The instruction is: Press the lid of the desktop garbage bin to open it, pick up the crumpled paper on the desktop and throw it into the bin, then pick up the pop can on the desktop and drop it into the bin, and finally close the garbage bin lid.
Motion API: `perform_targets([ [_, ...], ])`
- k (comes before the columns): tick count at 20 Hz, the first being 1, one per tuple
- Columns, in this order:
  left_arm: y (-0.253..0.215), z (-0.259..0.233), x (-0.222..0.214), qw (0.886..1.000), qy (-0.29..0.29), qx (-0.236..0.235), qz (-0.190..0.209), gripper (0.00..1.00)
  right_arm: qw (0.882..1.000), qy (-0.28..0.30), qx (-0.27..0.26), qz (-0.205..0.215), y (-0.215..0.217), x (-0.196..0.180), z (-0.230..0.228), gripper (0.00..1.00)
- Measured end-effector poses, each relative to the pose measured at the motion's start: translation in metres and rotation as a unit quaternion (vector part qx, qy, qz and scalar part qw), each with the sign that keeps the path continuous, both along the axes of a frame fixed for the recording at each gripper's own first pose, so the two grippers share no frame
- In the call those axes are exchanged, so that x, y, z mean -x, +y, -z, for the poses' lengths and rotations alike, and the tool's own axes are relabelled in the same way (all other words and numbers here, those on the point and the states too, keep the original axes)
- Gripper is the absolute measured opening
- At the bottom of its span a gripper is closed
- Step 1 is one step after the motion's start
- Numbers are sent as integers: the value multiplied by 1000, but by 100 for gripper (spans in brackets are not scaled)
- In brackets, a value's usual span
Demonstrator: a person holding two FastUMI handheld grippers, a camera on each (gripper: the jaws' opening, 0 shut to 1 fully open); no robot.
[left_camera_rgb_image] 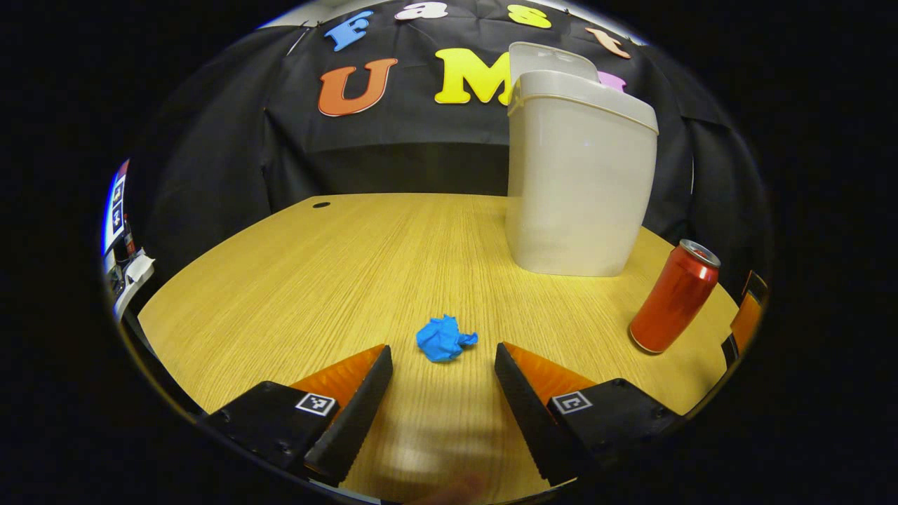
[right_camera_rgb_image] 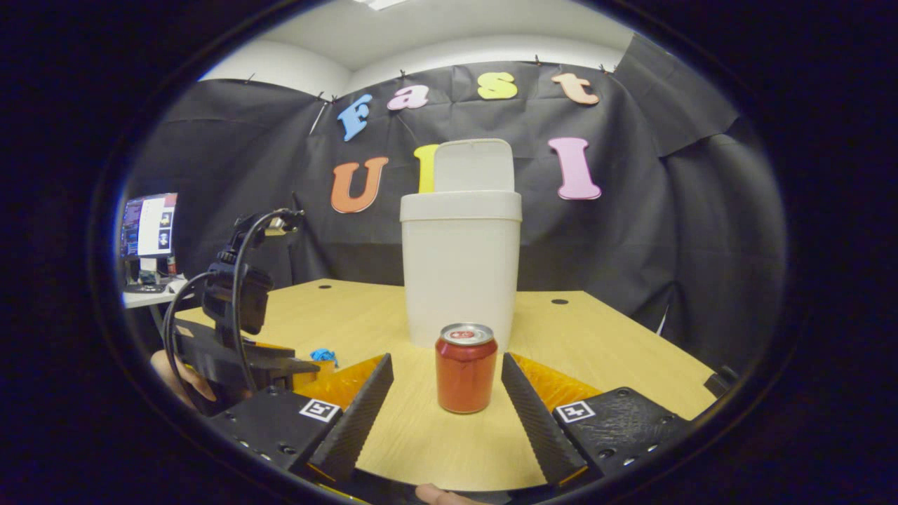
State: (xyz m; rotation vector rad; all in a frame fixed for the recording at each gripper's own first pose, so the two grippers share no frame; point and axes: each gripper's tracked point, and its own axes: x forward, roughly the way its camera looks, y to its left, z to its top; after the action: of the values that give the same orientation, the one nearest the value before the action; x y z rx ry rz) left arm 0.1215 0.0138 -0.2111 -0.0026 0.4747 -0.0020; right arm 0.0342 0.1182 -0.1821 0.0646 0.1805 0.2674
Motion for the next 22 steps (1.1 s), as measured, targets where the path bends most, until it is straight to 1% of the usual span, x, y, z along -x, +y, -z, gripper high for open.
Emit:
perform_targets([
  [1,-2,3,-3,1000,8,-1,5,94,1000,9,0,-6,3,1,8,96],
  [5,-4,2,-9,999,45,-20,10,87,999,22,-10,-29,12,7,22,96],
  [7,5,2,-17,997,58,-44,4,84,999,31,-15,-34,14,7,28,96],
  [8,7,4,-23,997,57,-44,6,84,999,37,-16,-36,15,7,31,96],
  [9,6,5,-25,997,60,-38,7,83,998,42,-16,-38,16,7,34,98],
  [10,5,8,-29,998,55,-29,11,84,998,45,-13,-35,15,7,36,96],
  [12,5,8,-29,998,55,-17,11,83,998,53,-13,-28,10,3,41,95],
  [14,5,6,-29,998,55,-19,11,84,998,65,-17,-20,5,-3,49,96],
  [15,4,6,-30,998,55,-18,14,84,997,71,-19,-15,1,-6,52,94],
  [16,3,7,-29,998,55,-18,16,84,997,75,-22,-12,-1,-8,55,97],
  [17,3,7,-29,998,54,-19,17,86,996,81,-23,-8,-3,-13,57,94],
  [18,3,7,-29,998,55,-20,20,86,996,86,-22,-6,-5,-15,60,94],
  [22,3,9,-23,998,55,-29,30,87,995,100,-22,1,-9,-23,64,96],
])
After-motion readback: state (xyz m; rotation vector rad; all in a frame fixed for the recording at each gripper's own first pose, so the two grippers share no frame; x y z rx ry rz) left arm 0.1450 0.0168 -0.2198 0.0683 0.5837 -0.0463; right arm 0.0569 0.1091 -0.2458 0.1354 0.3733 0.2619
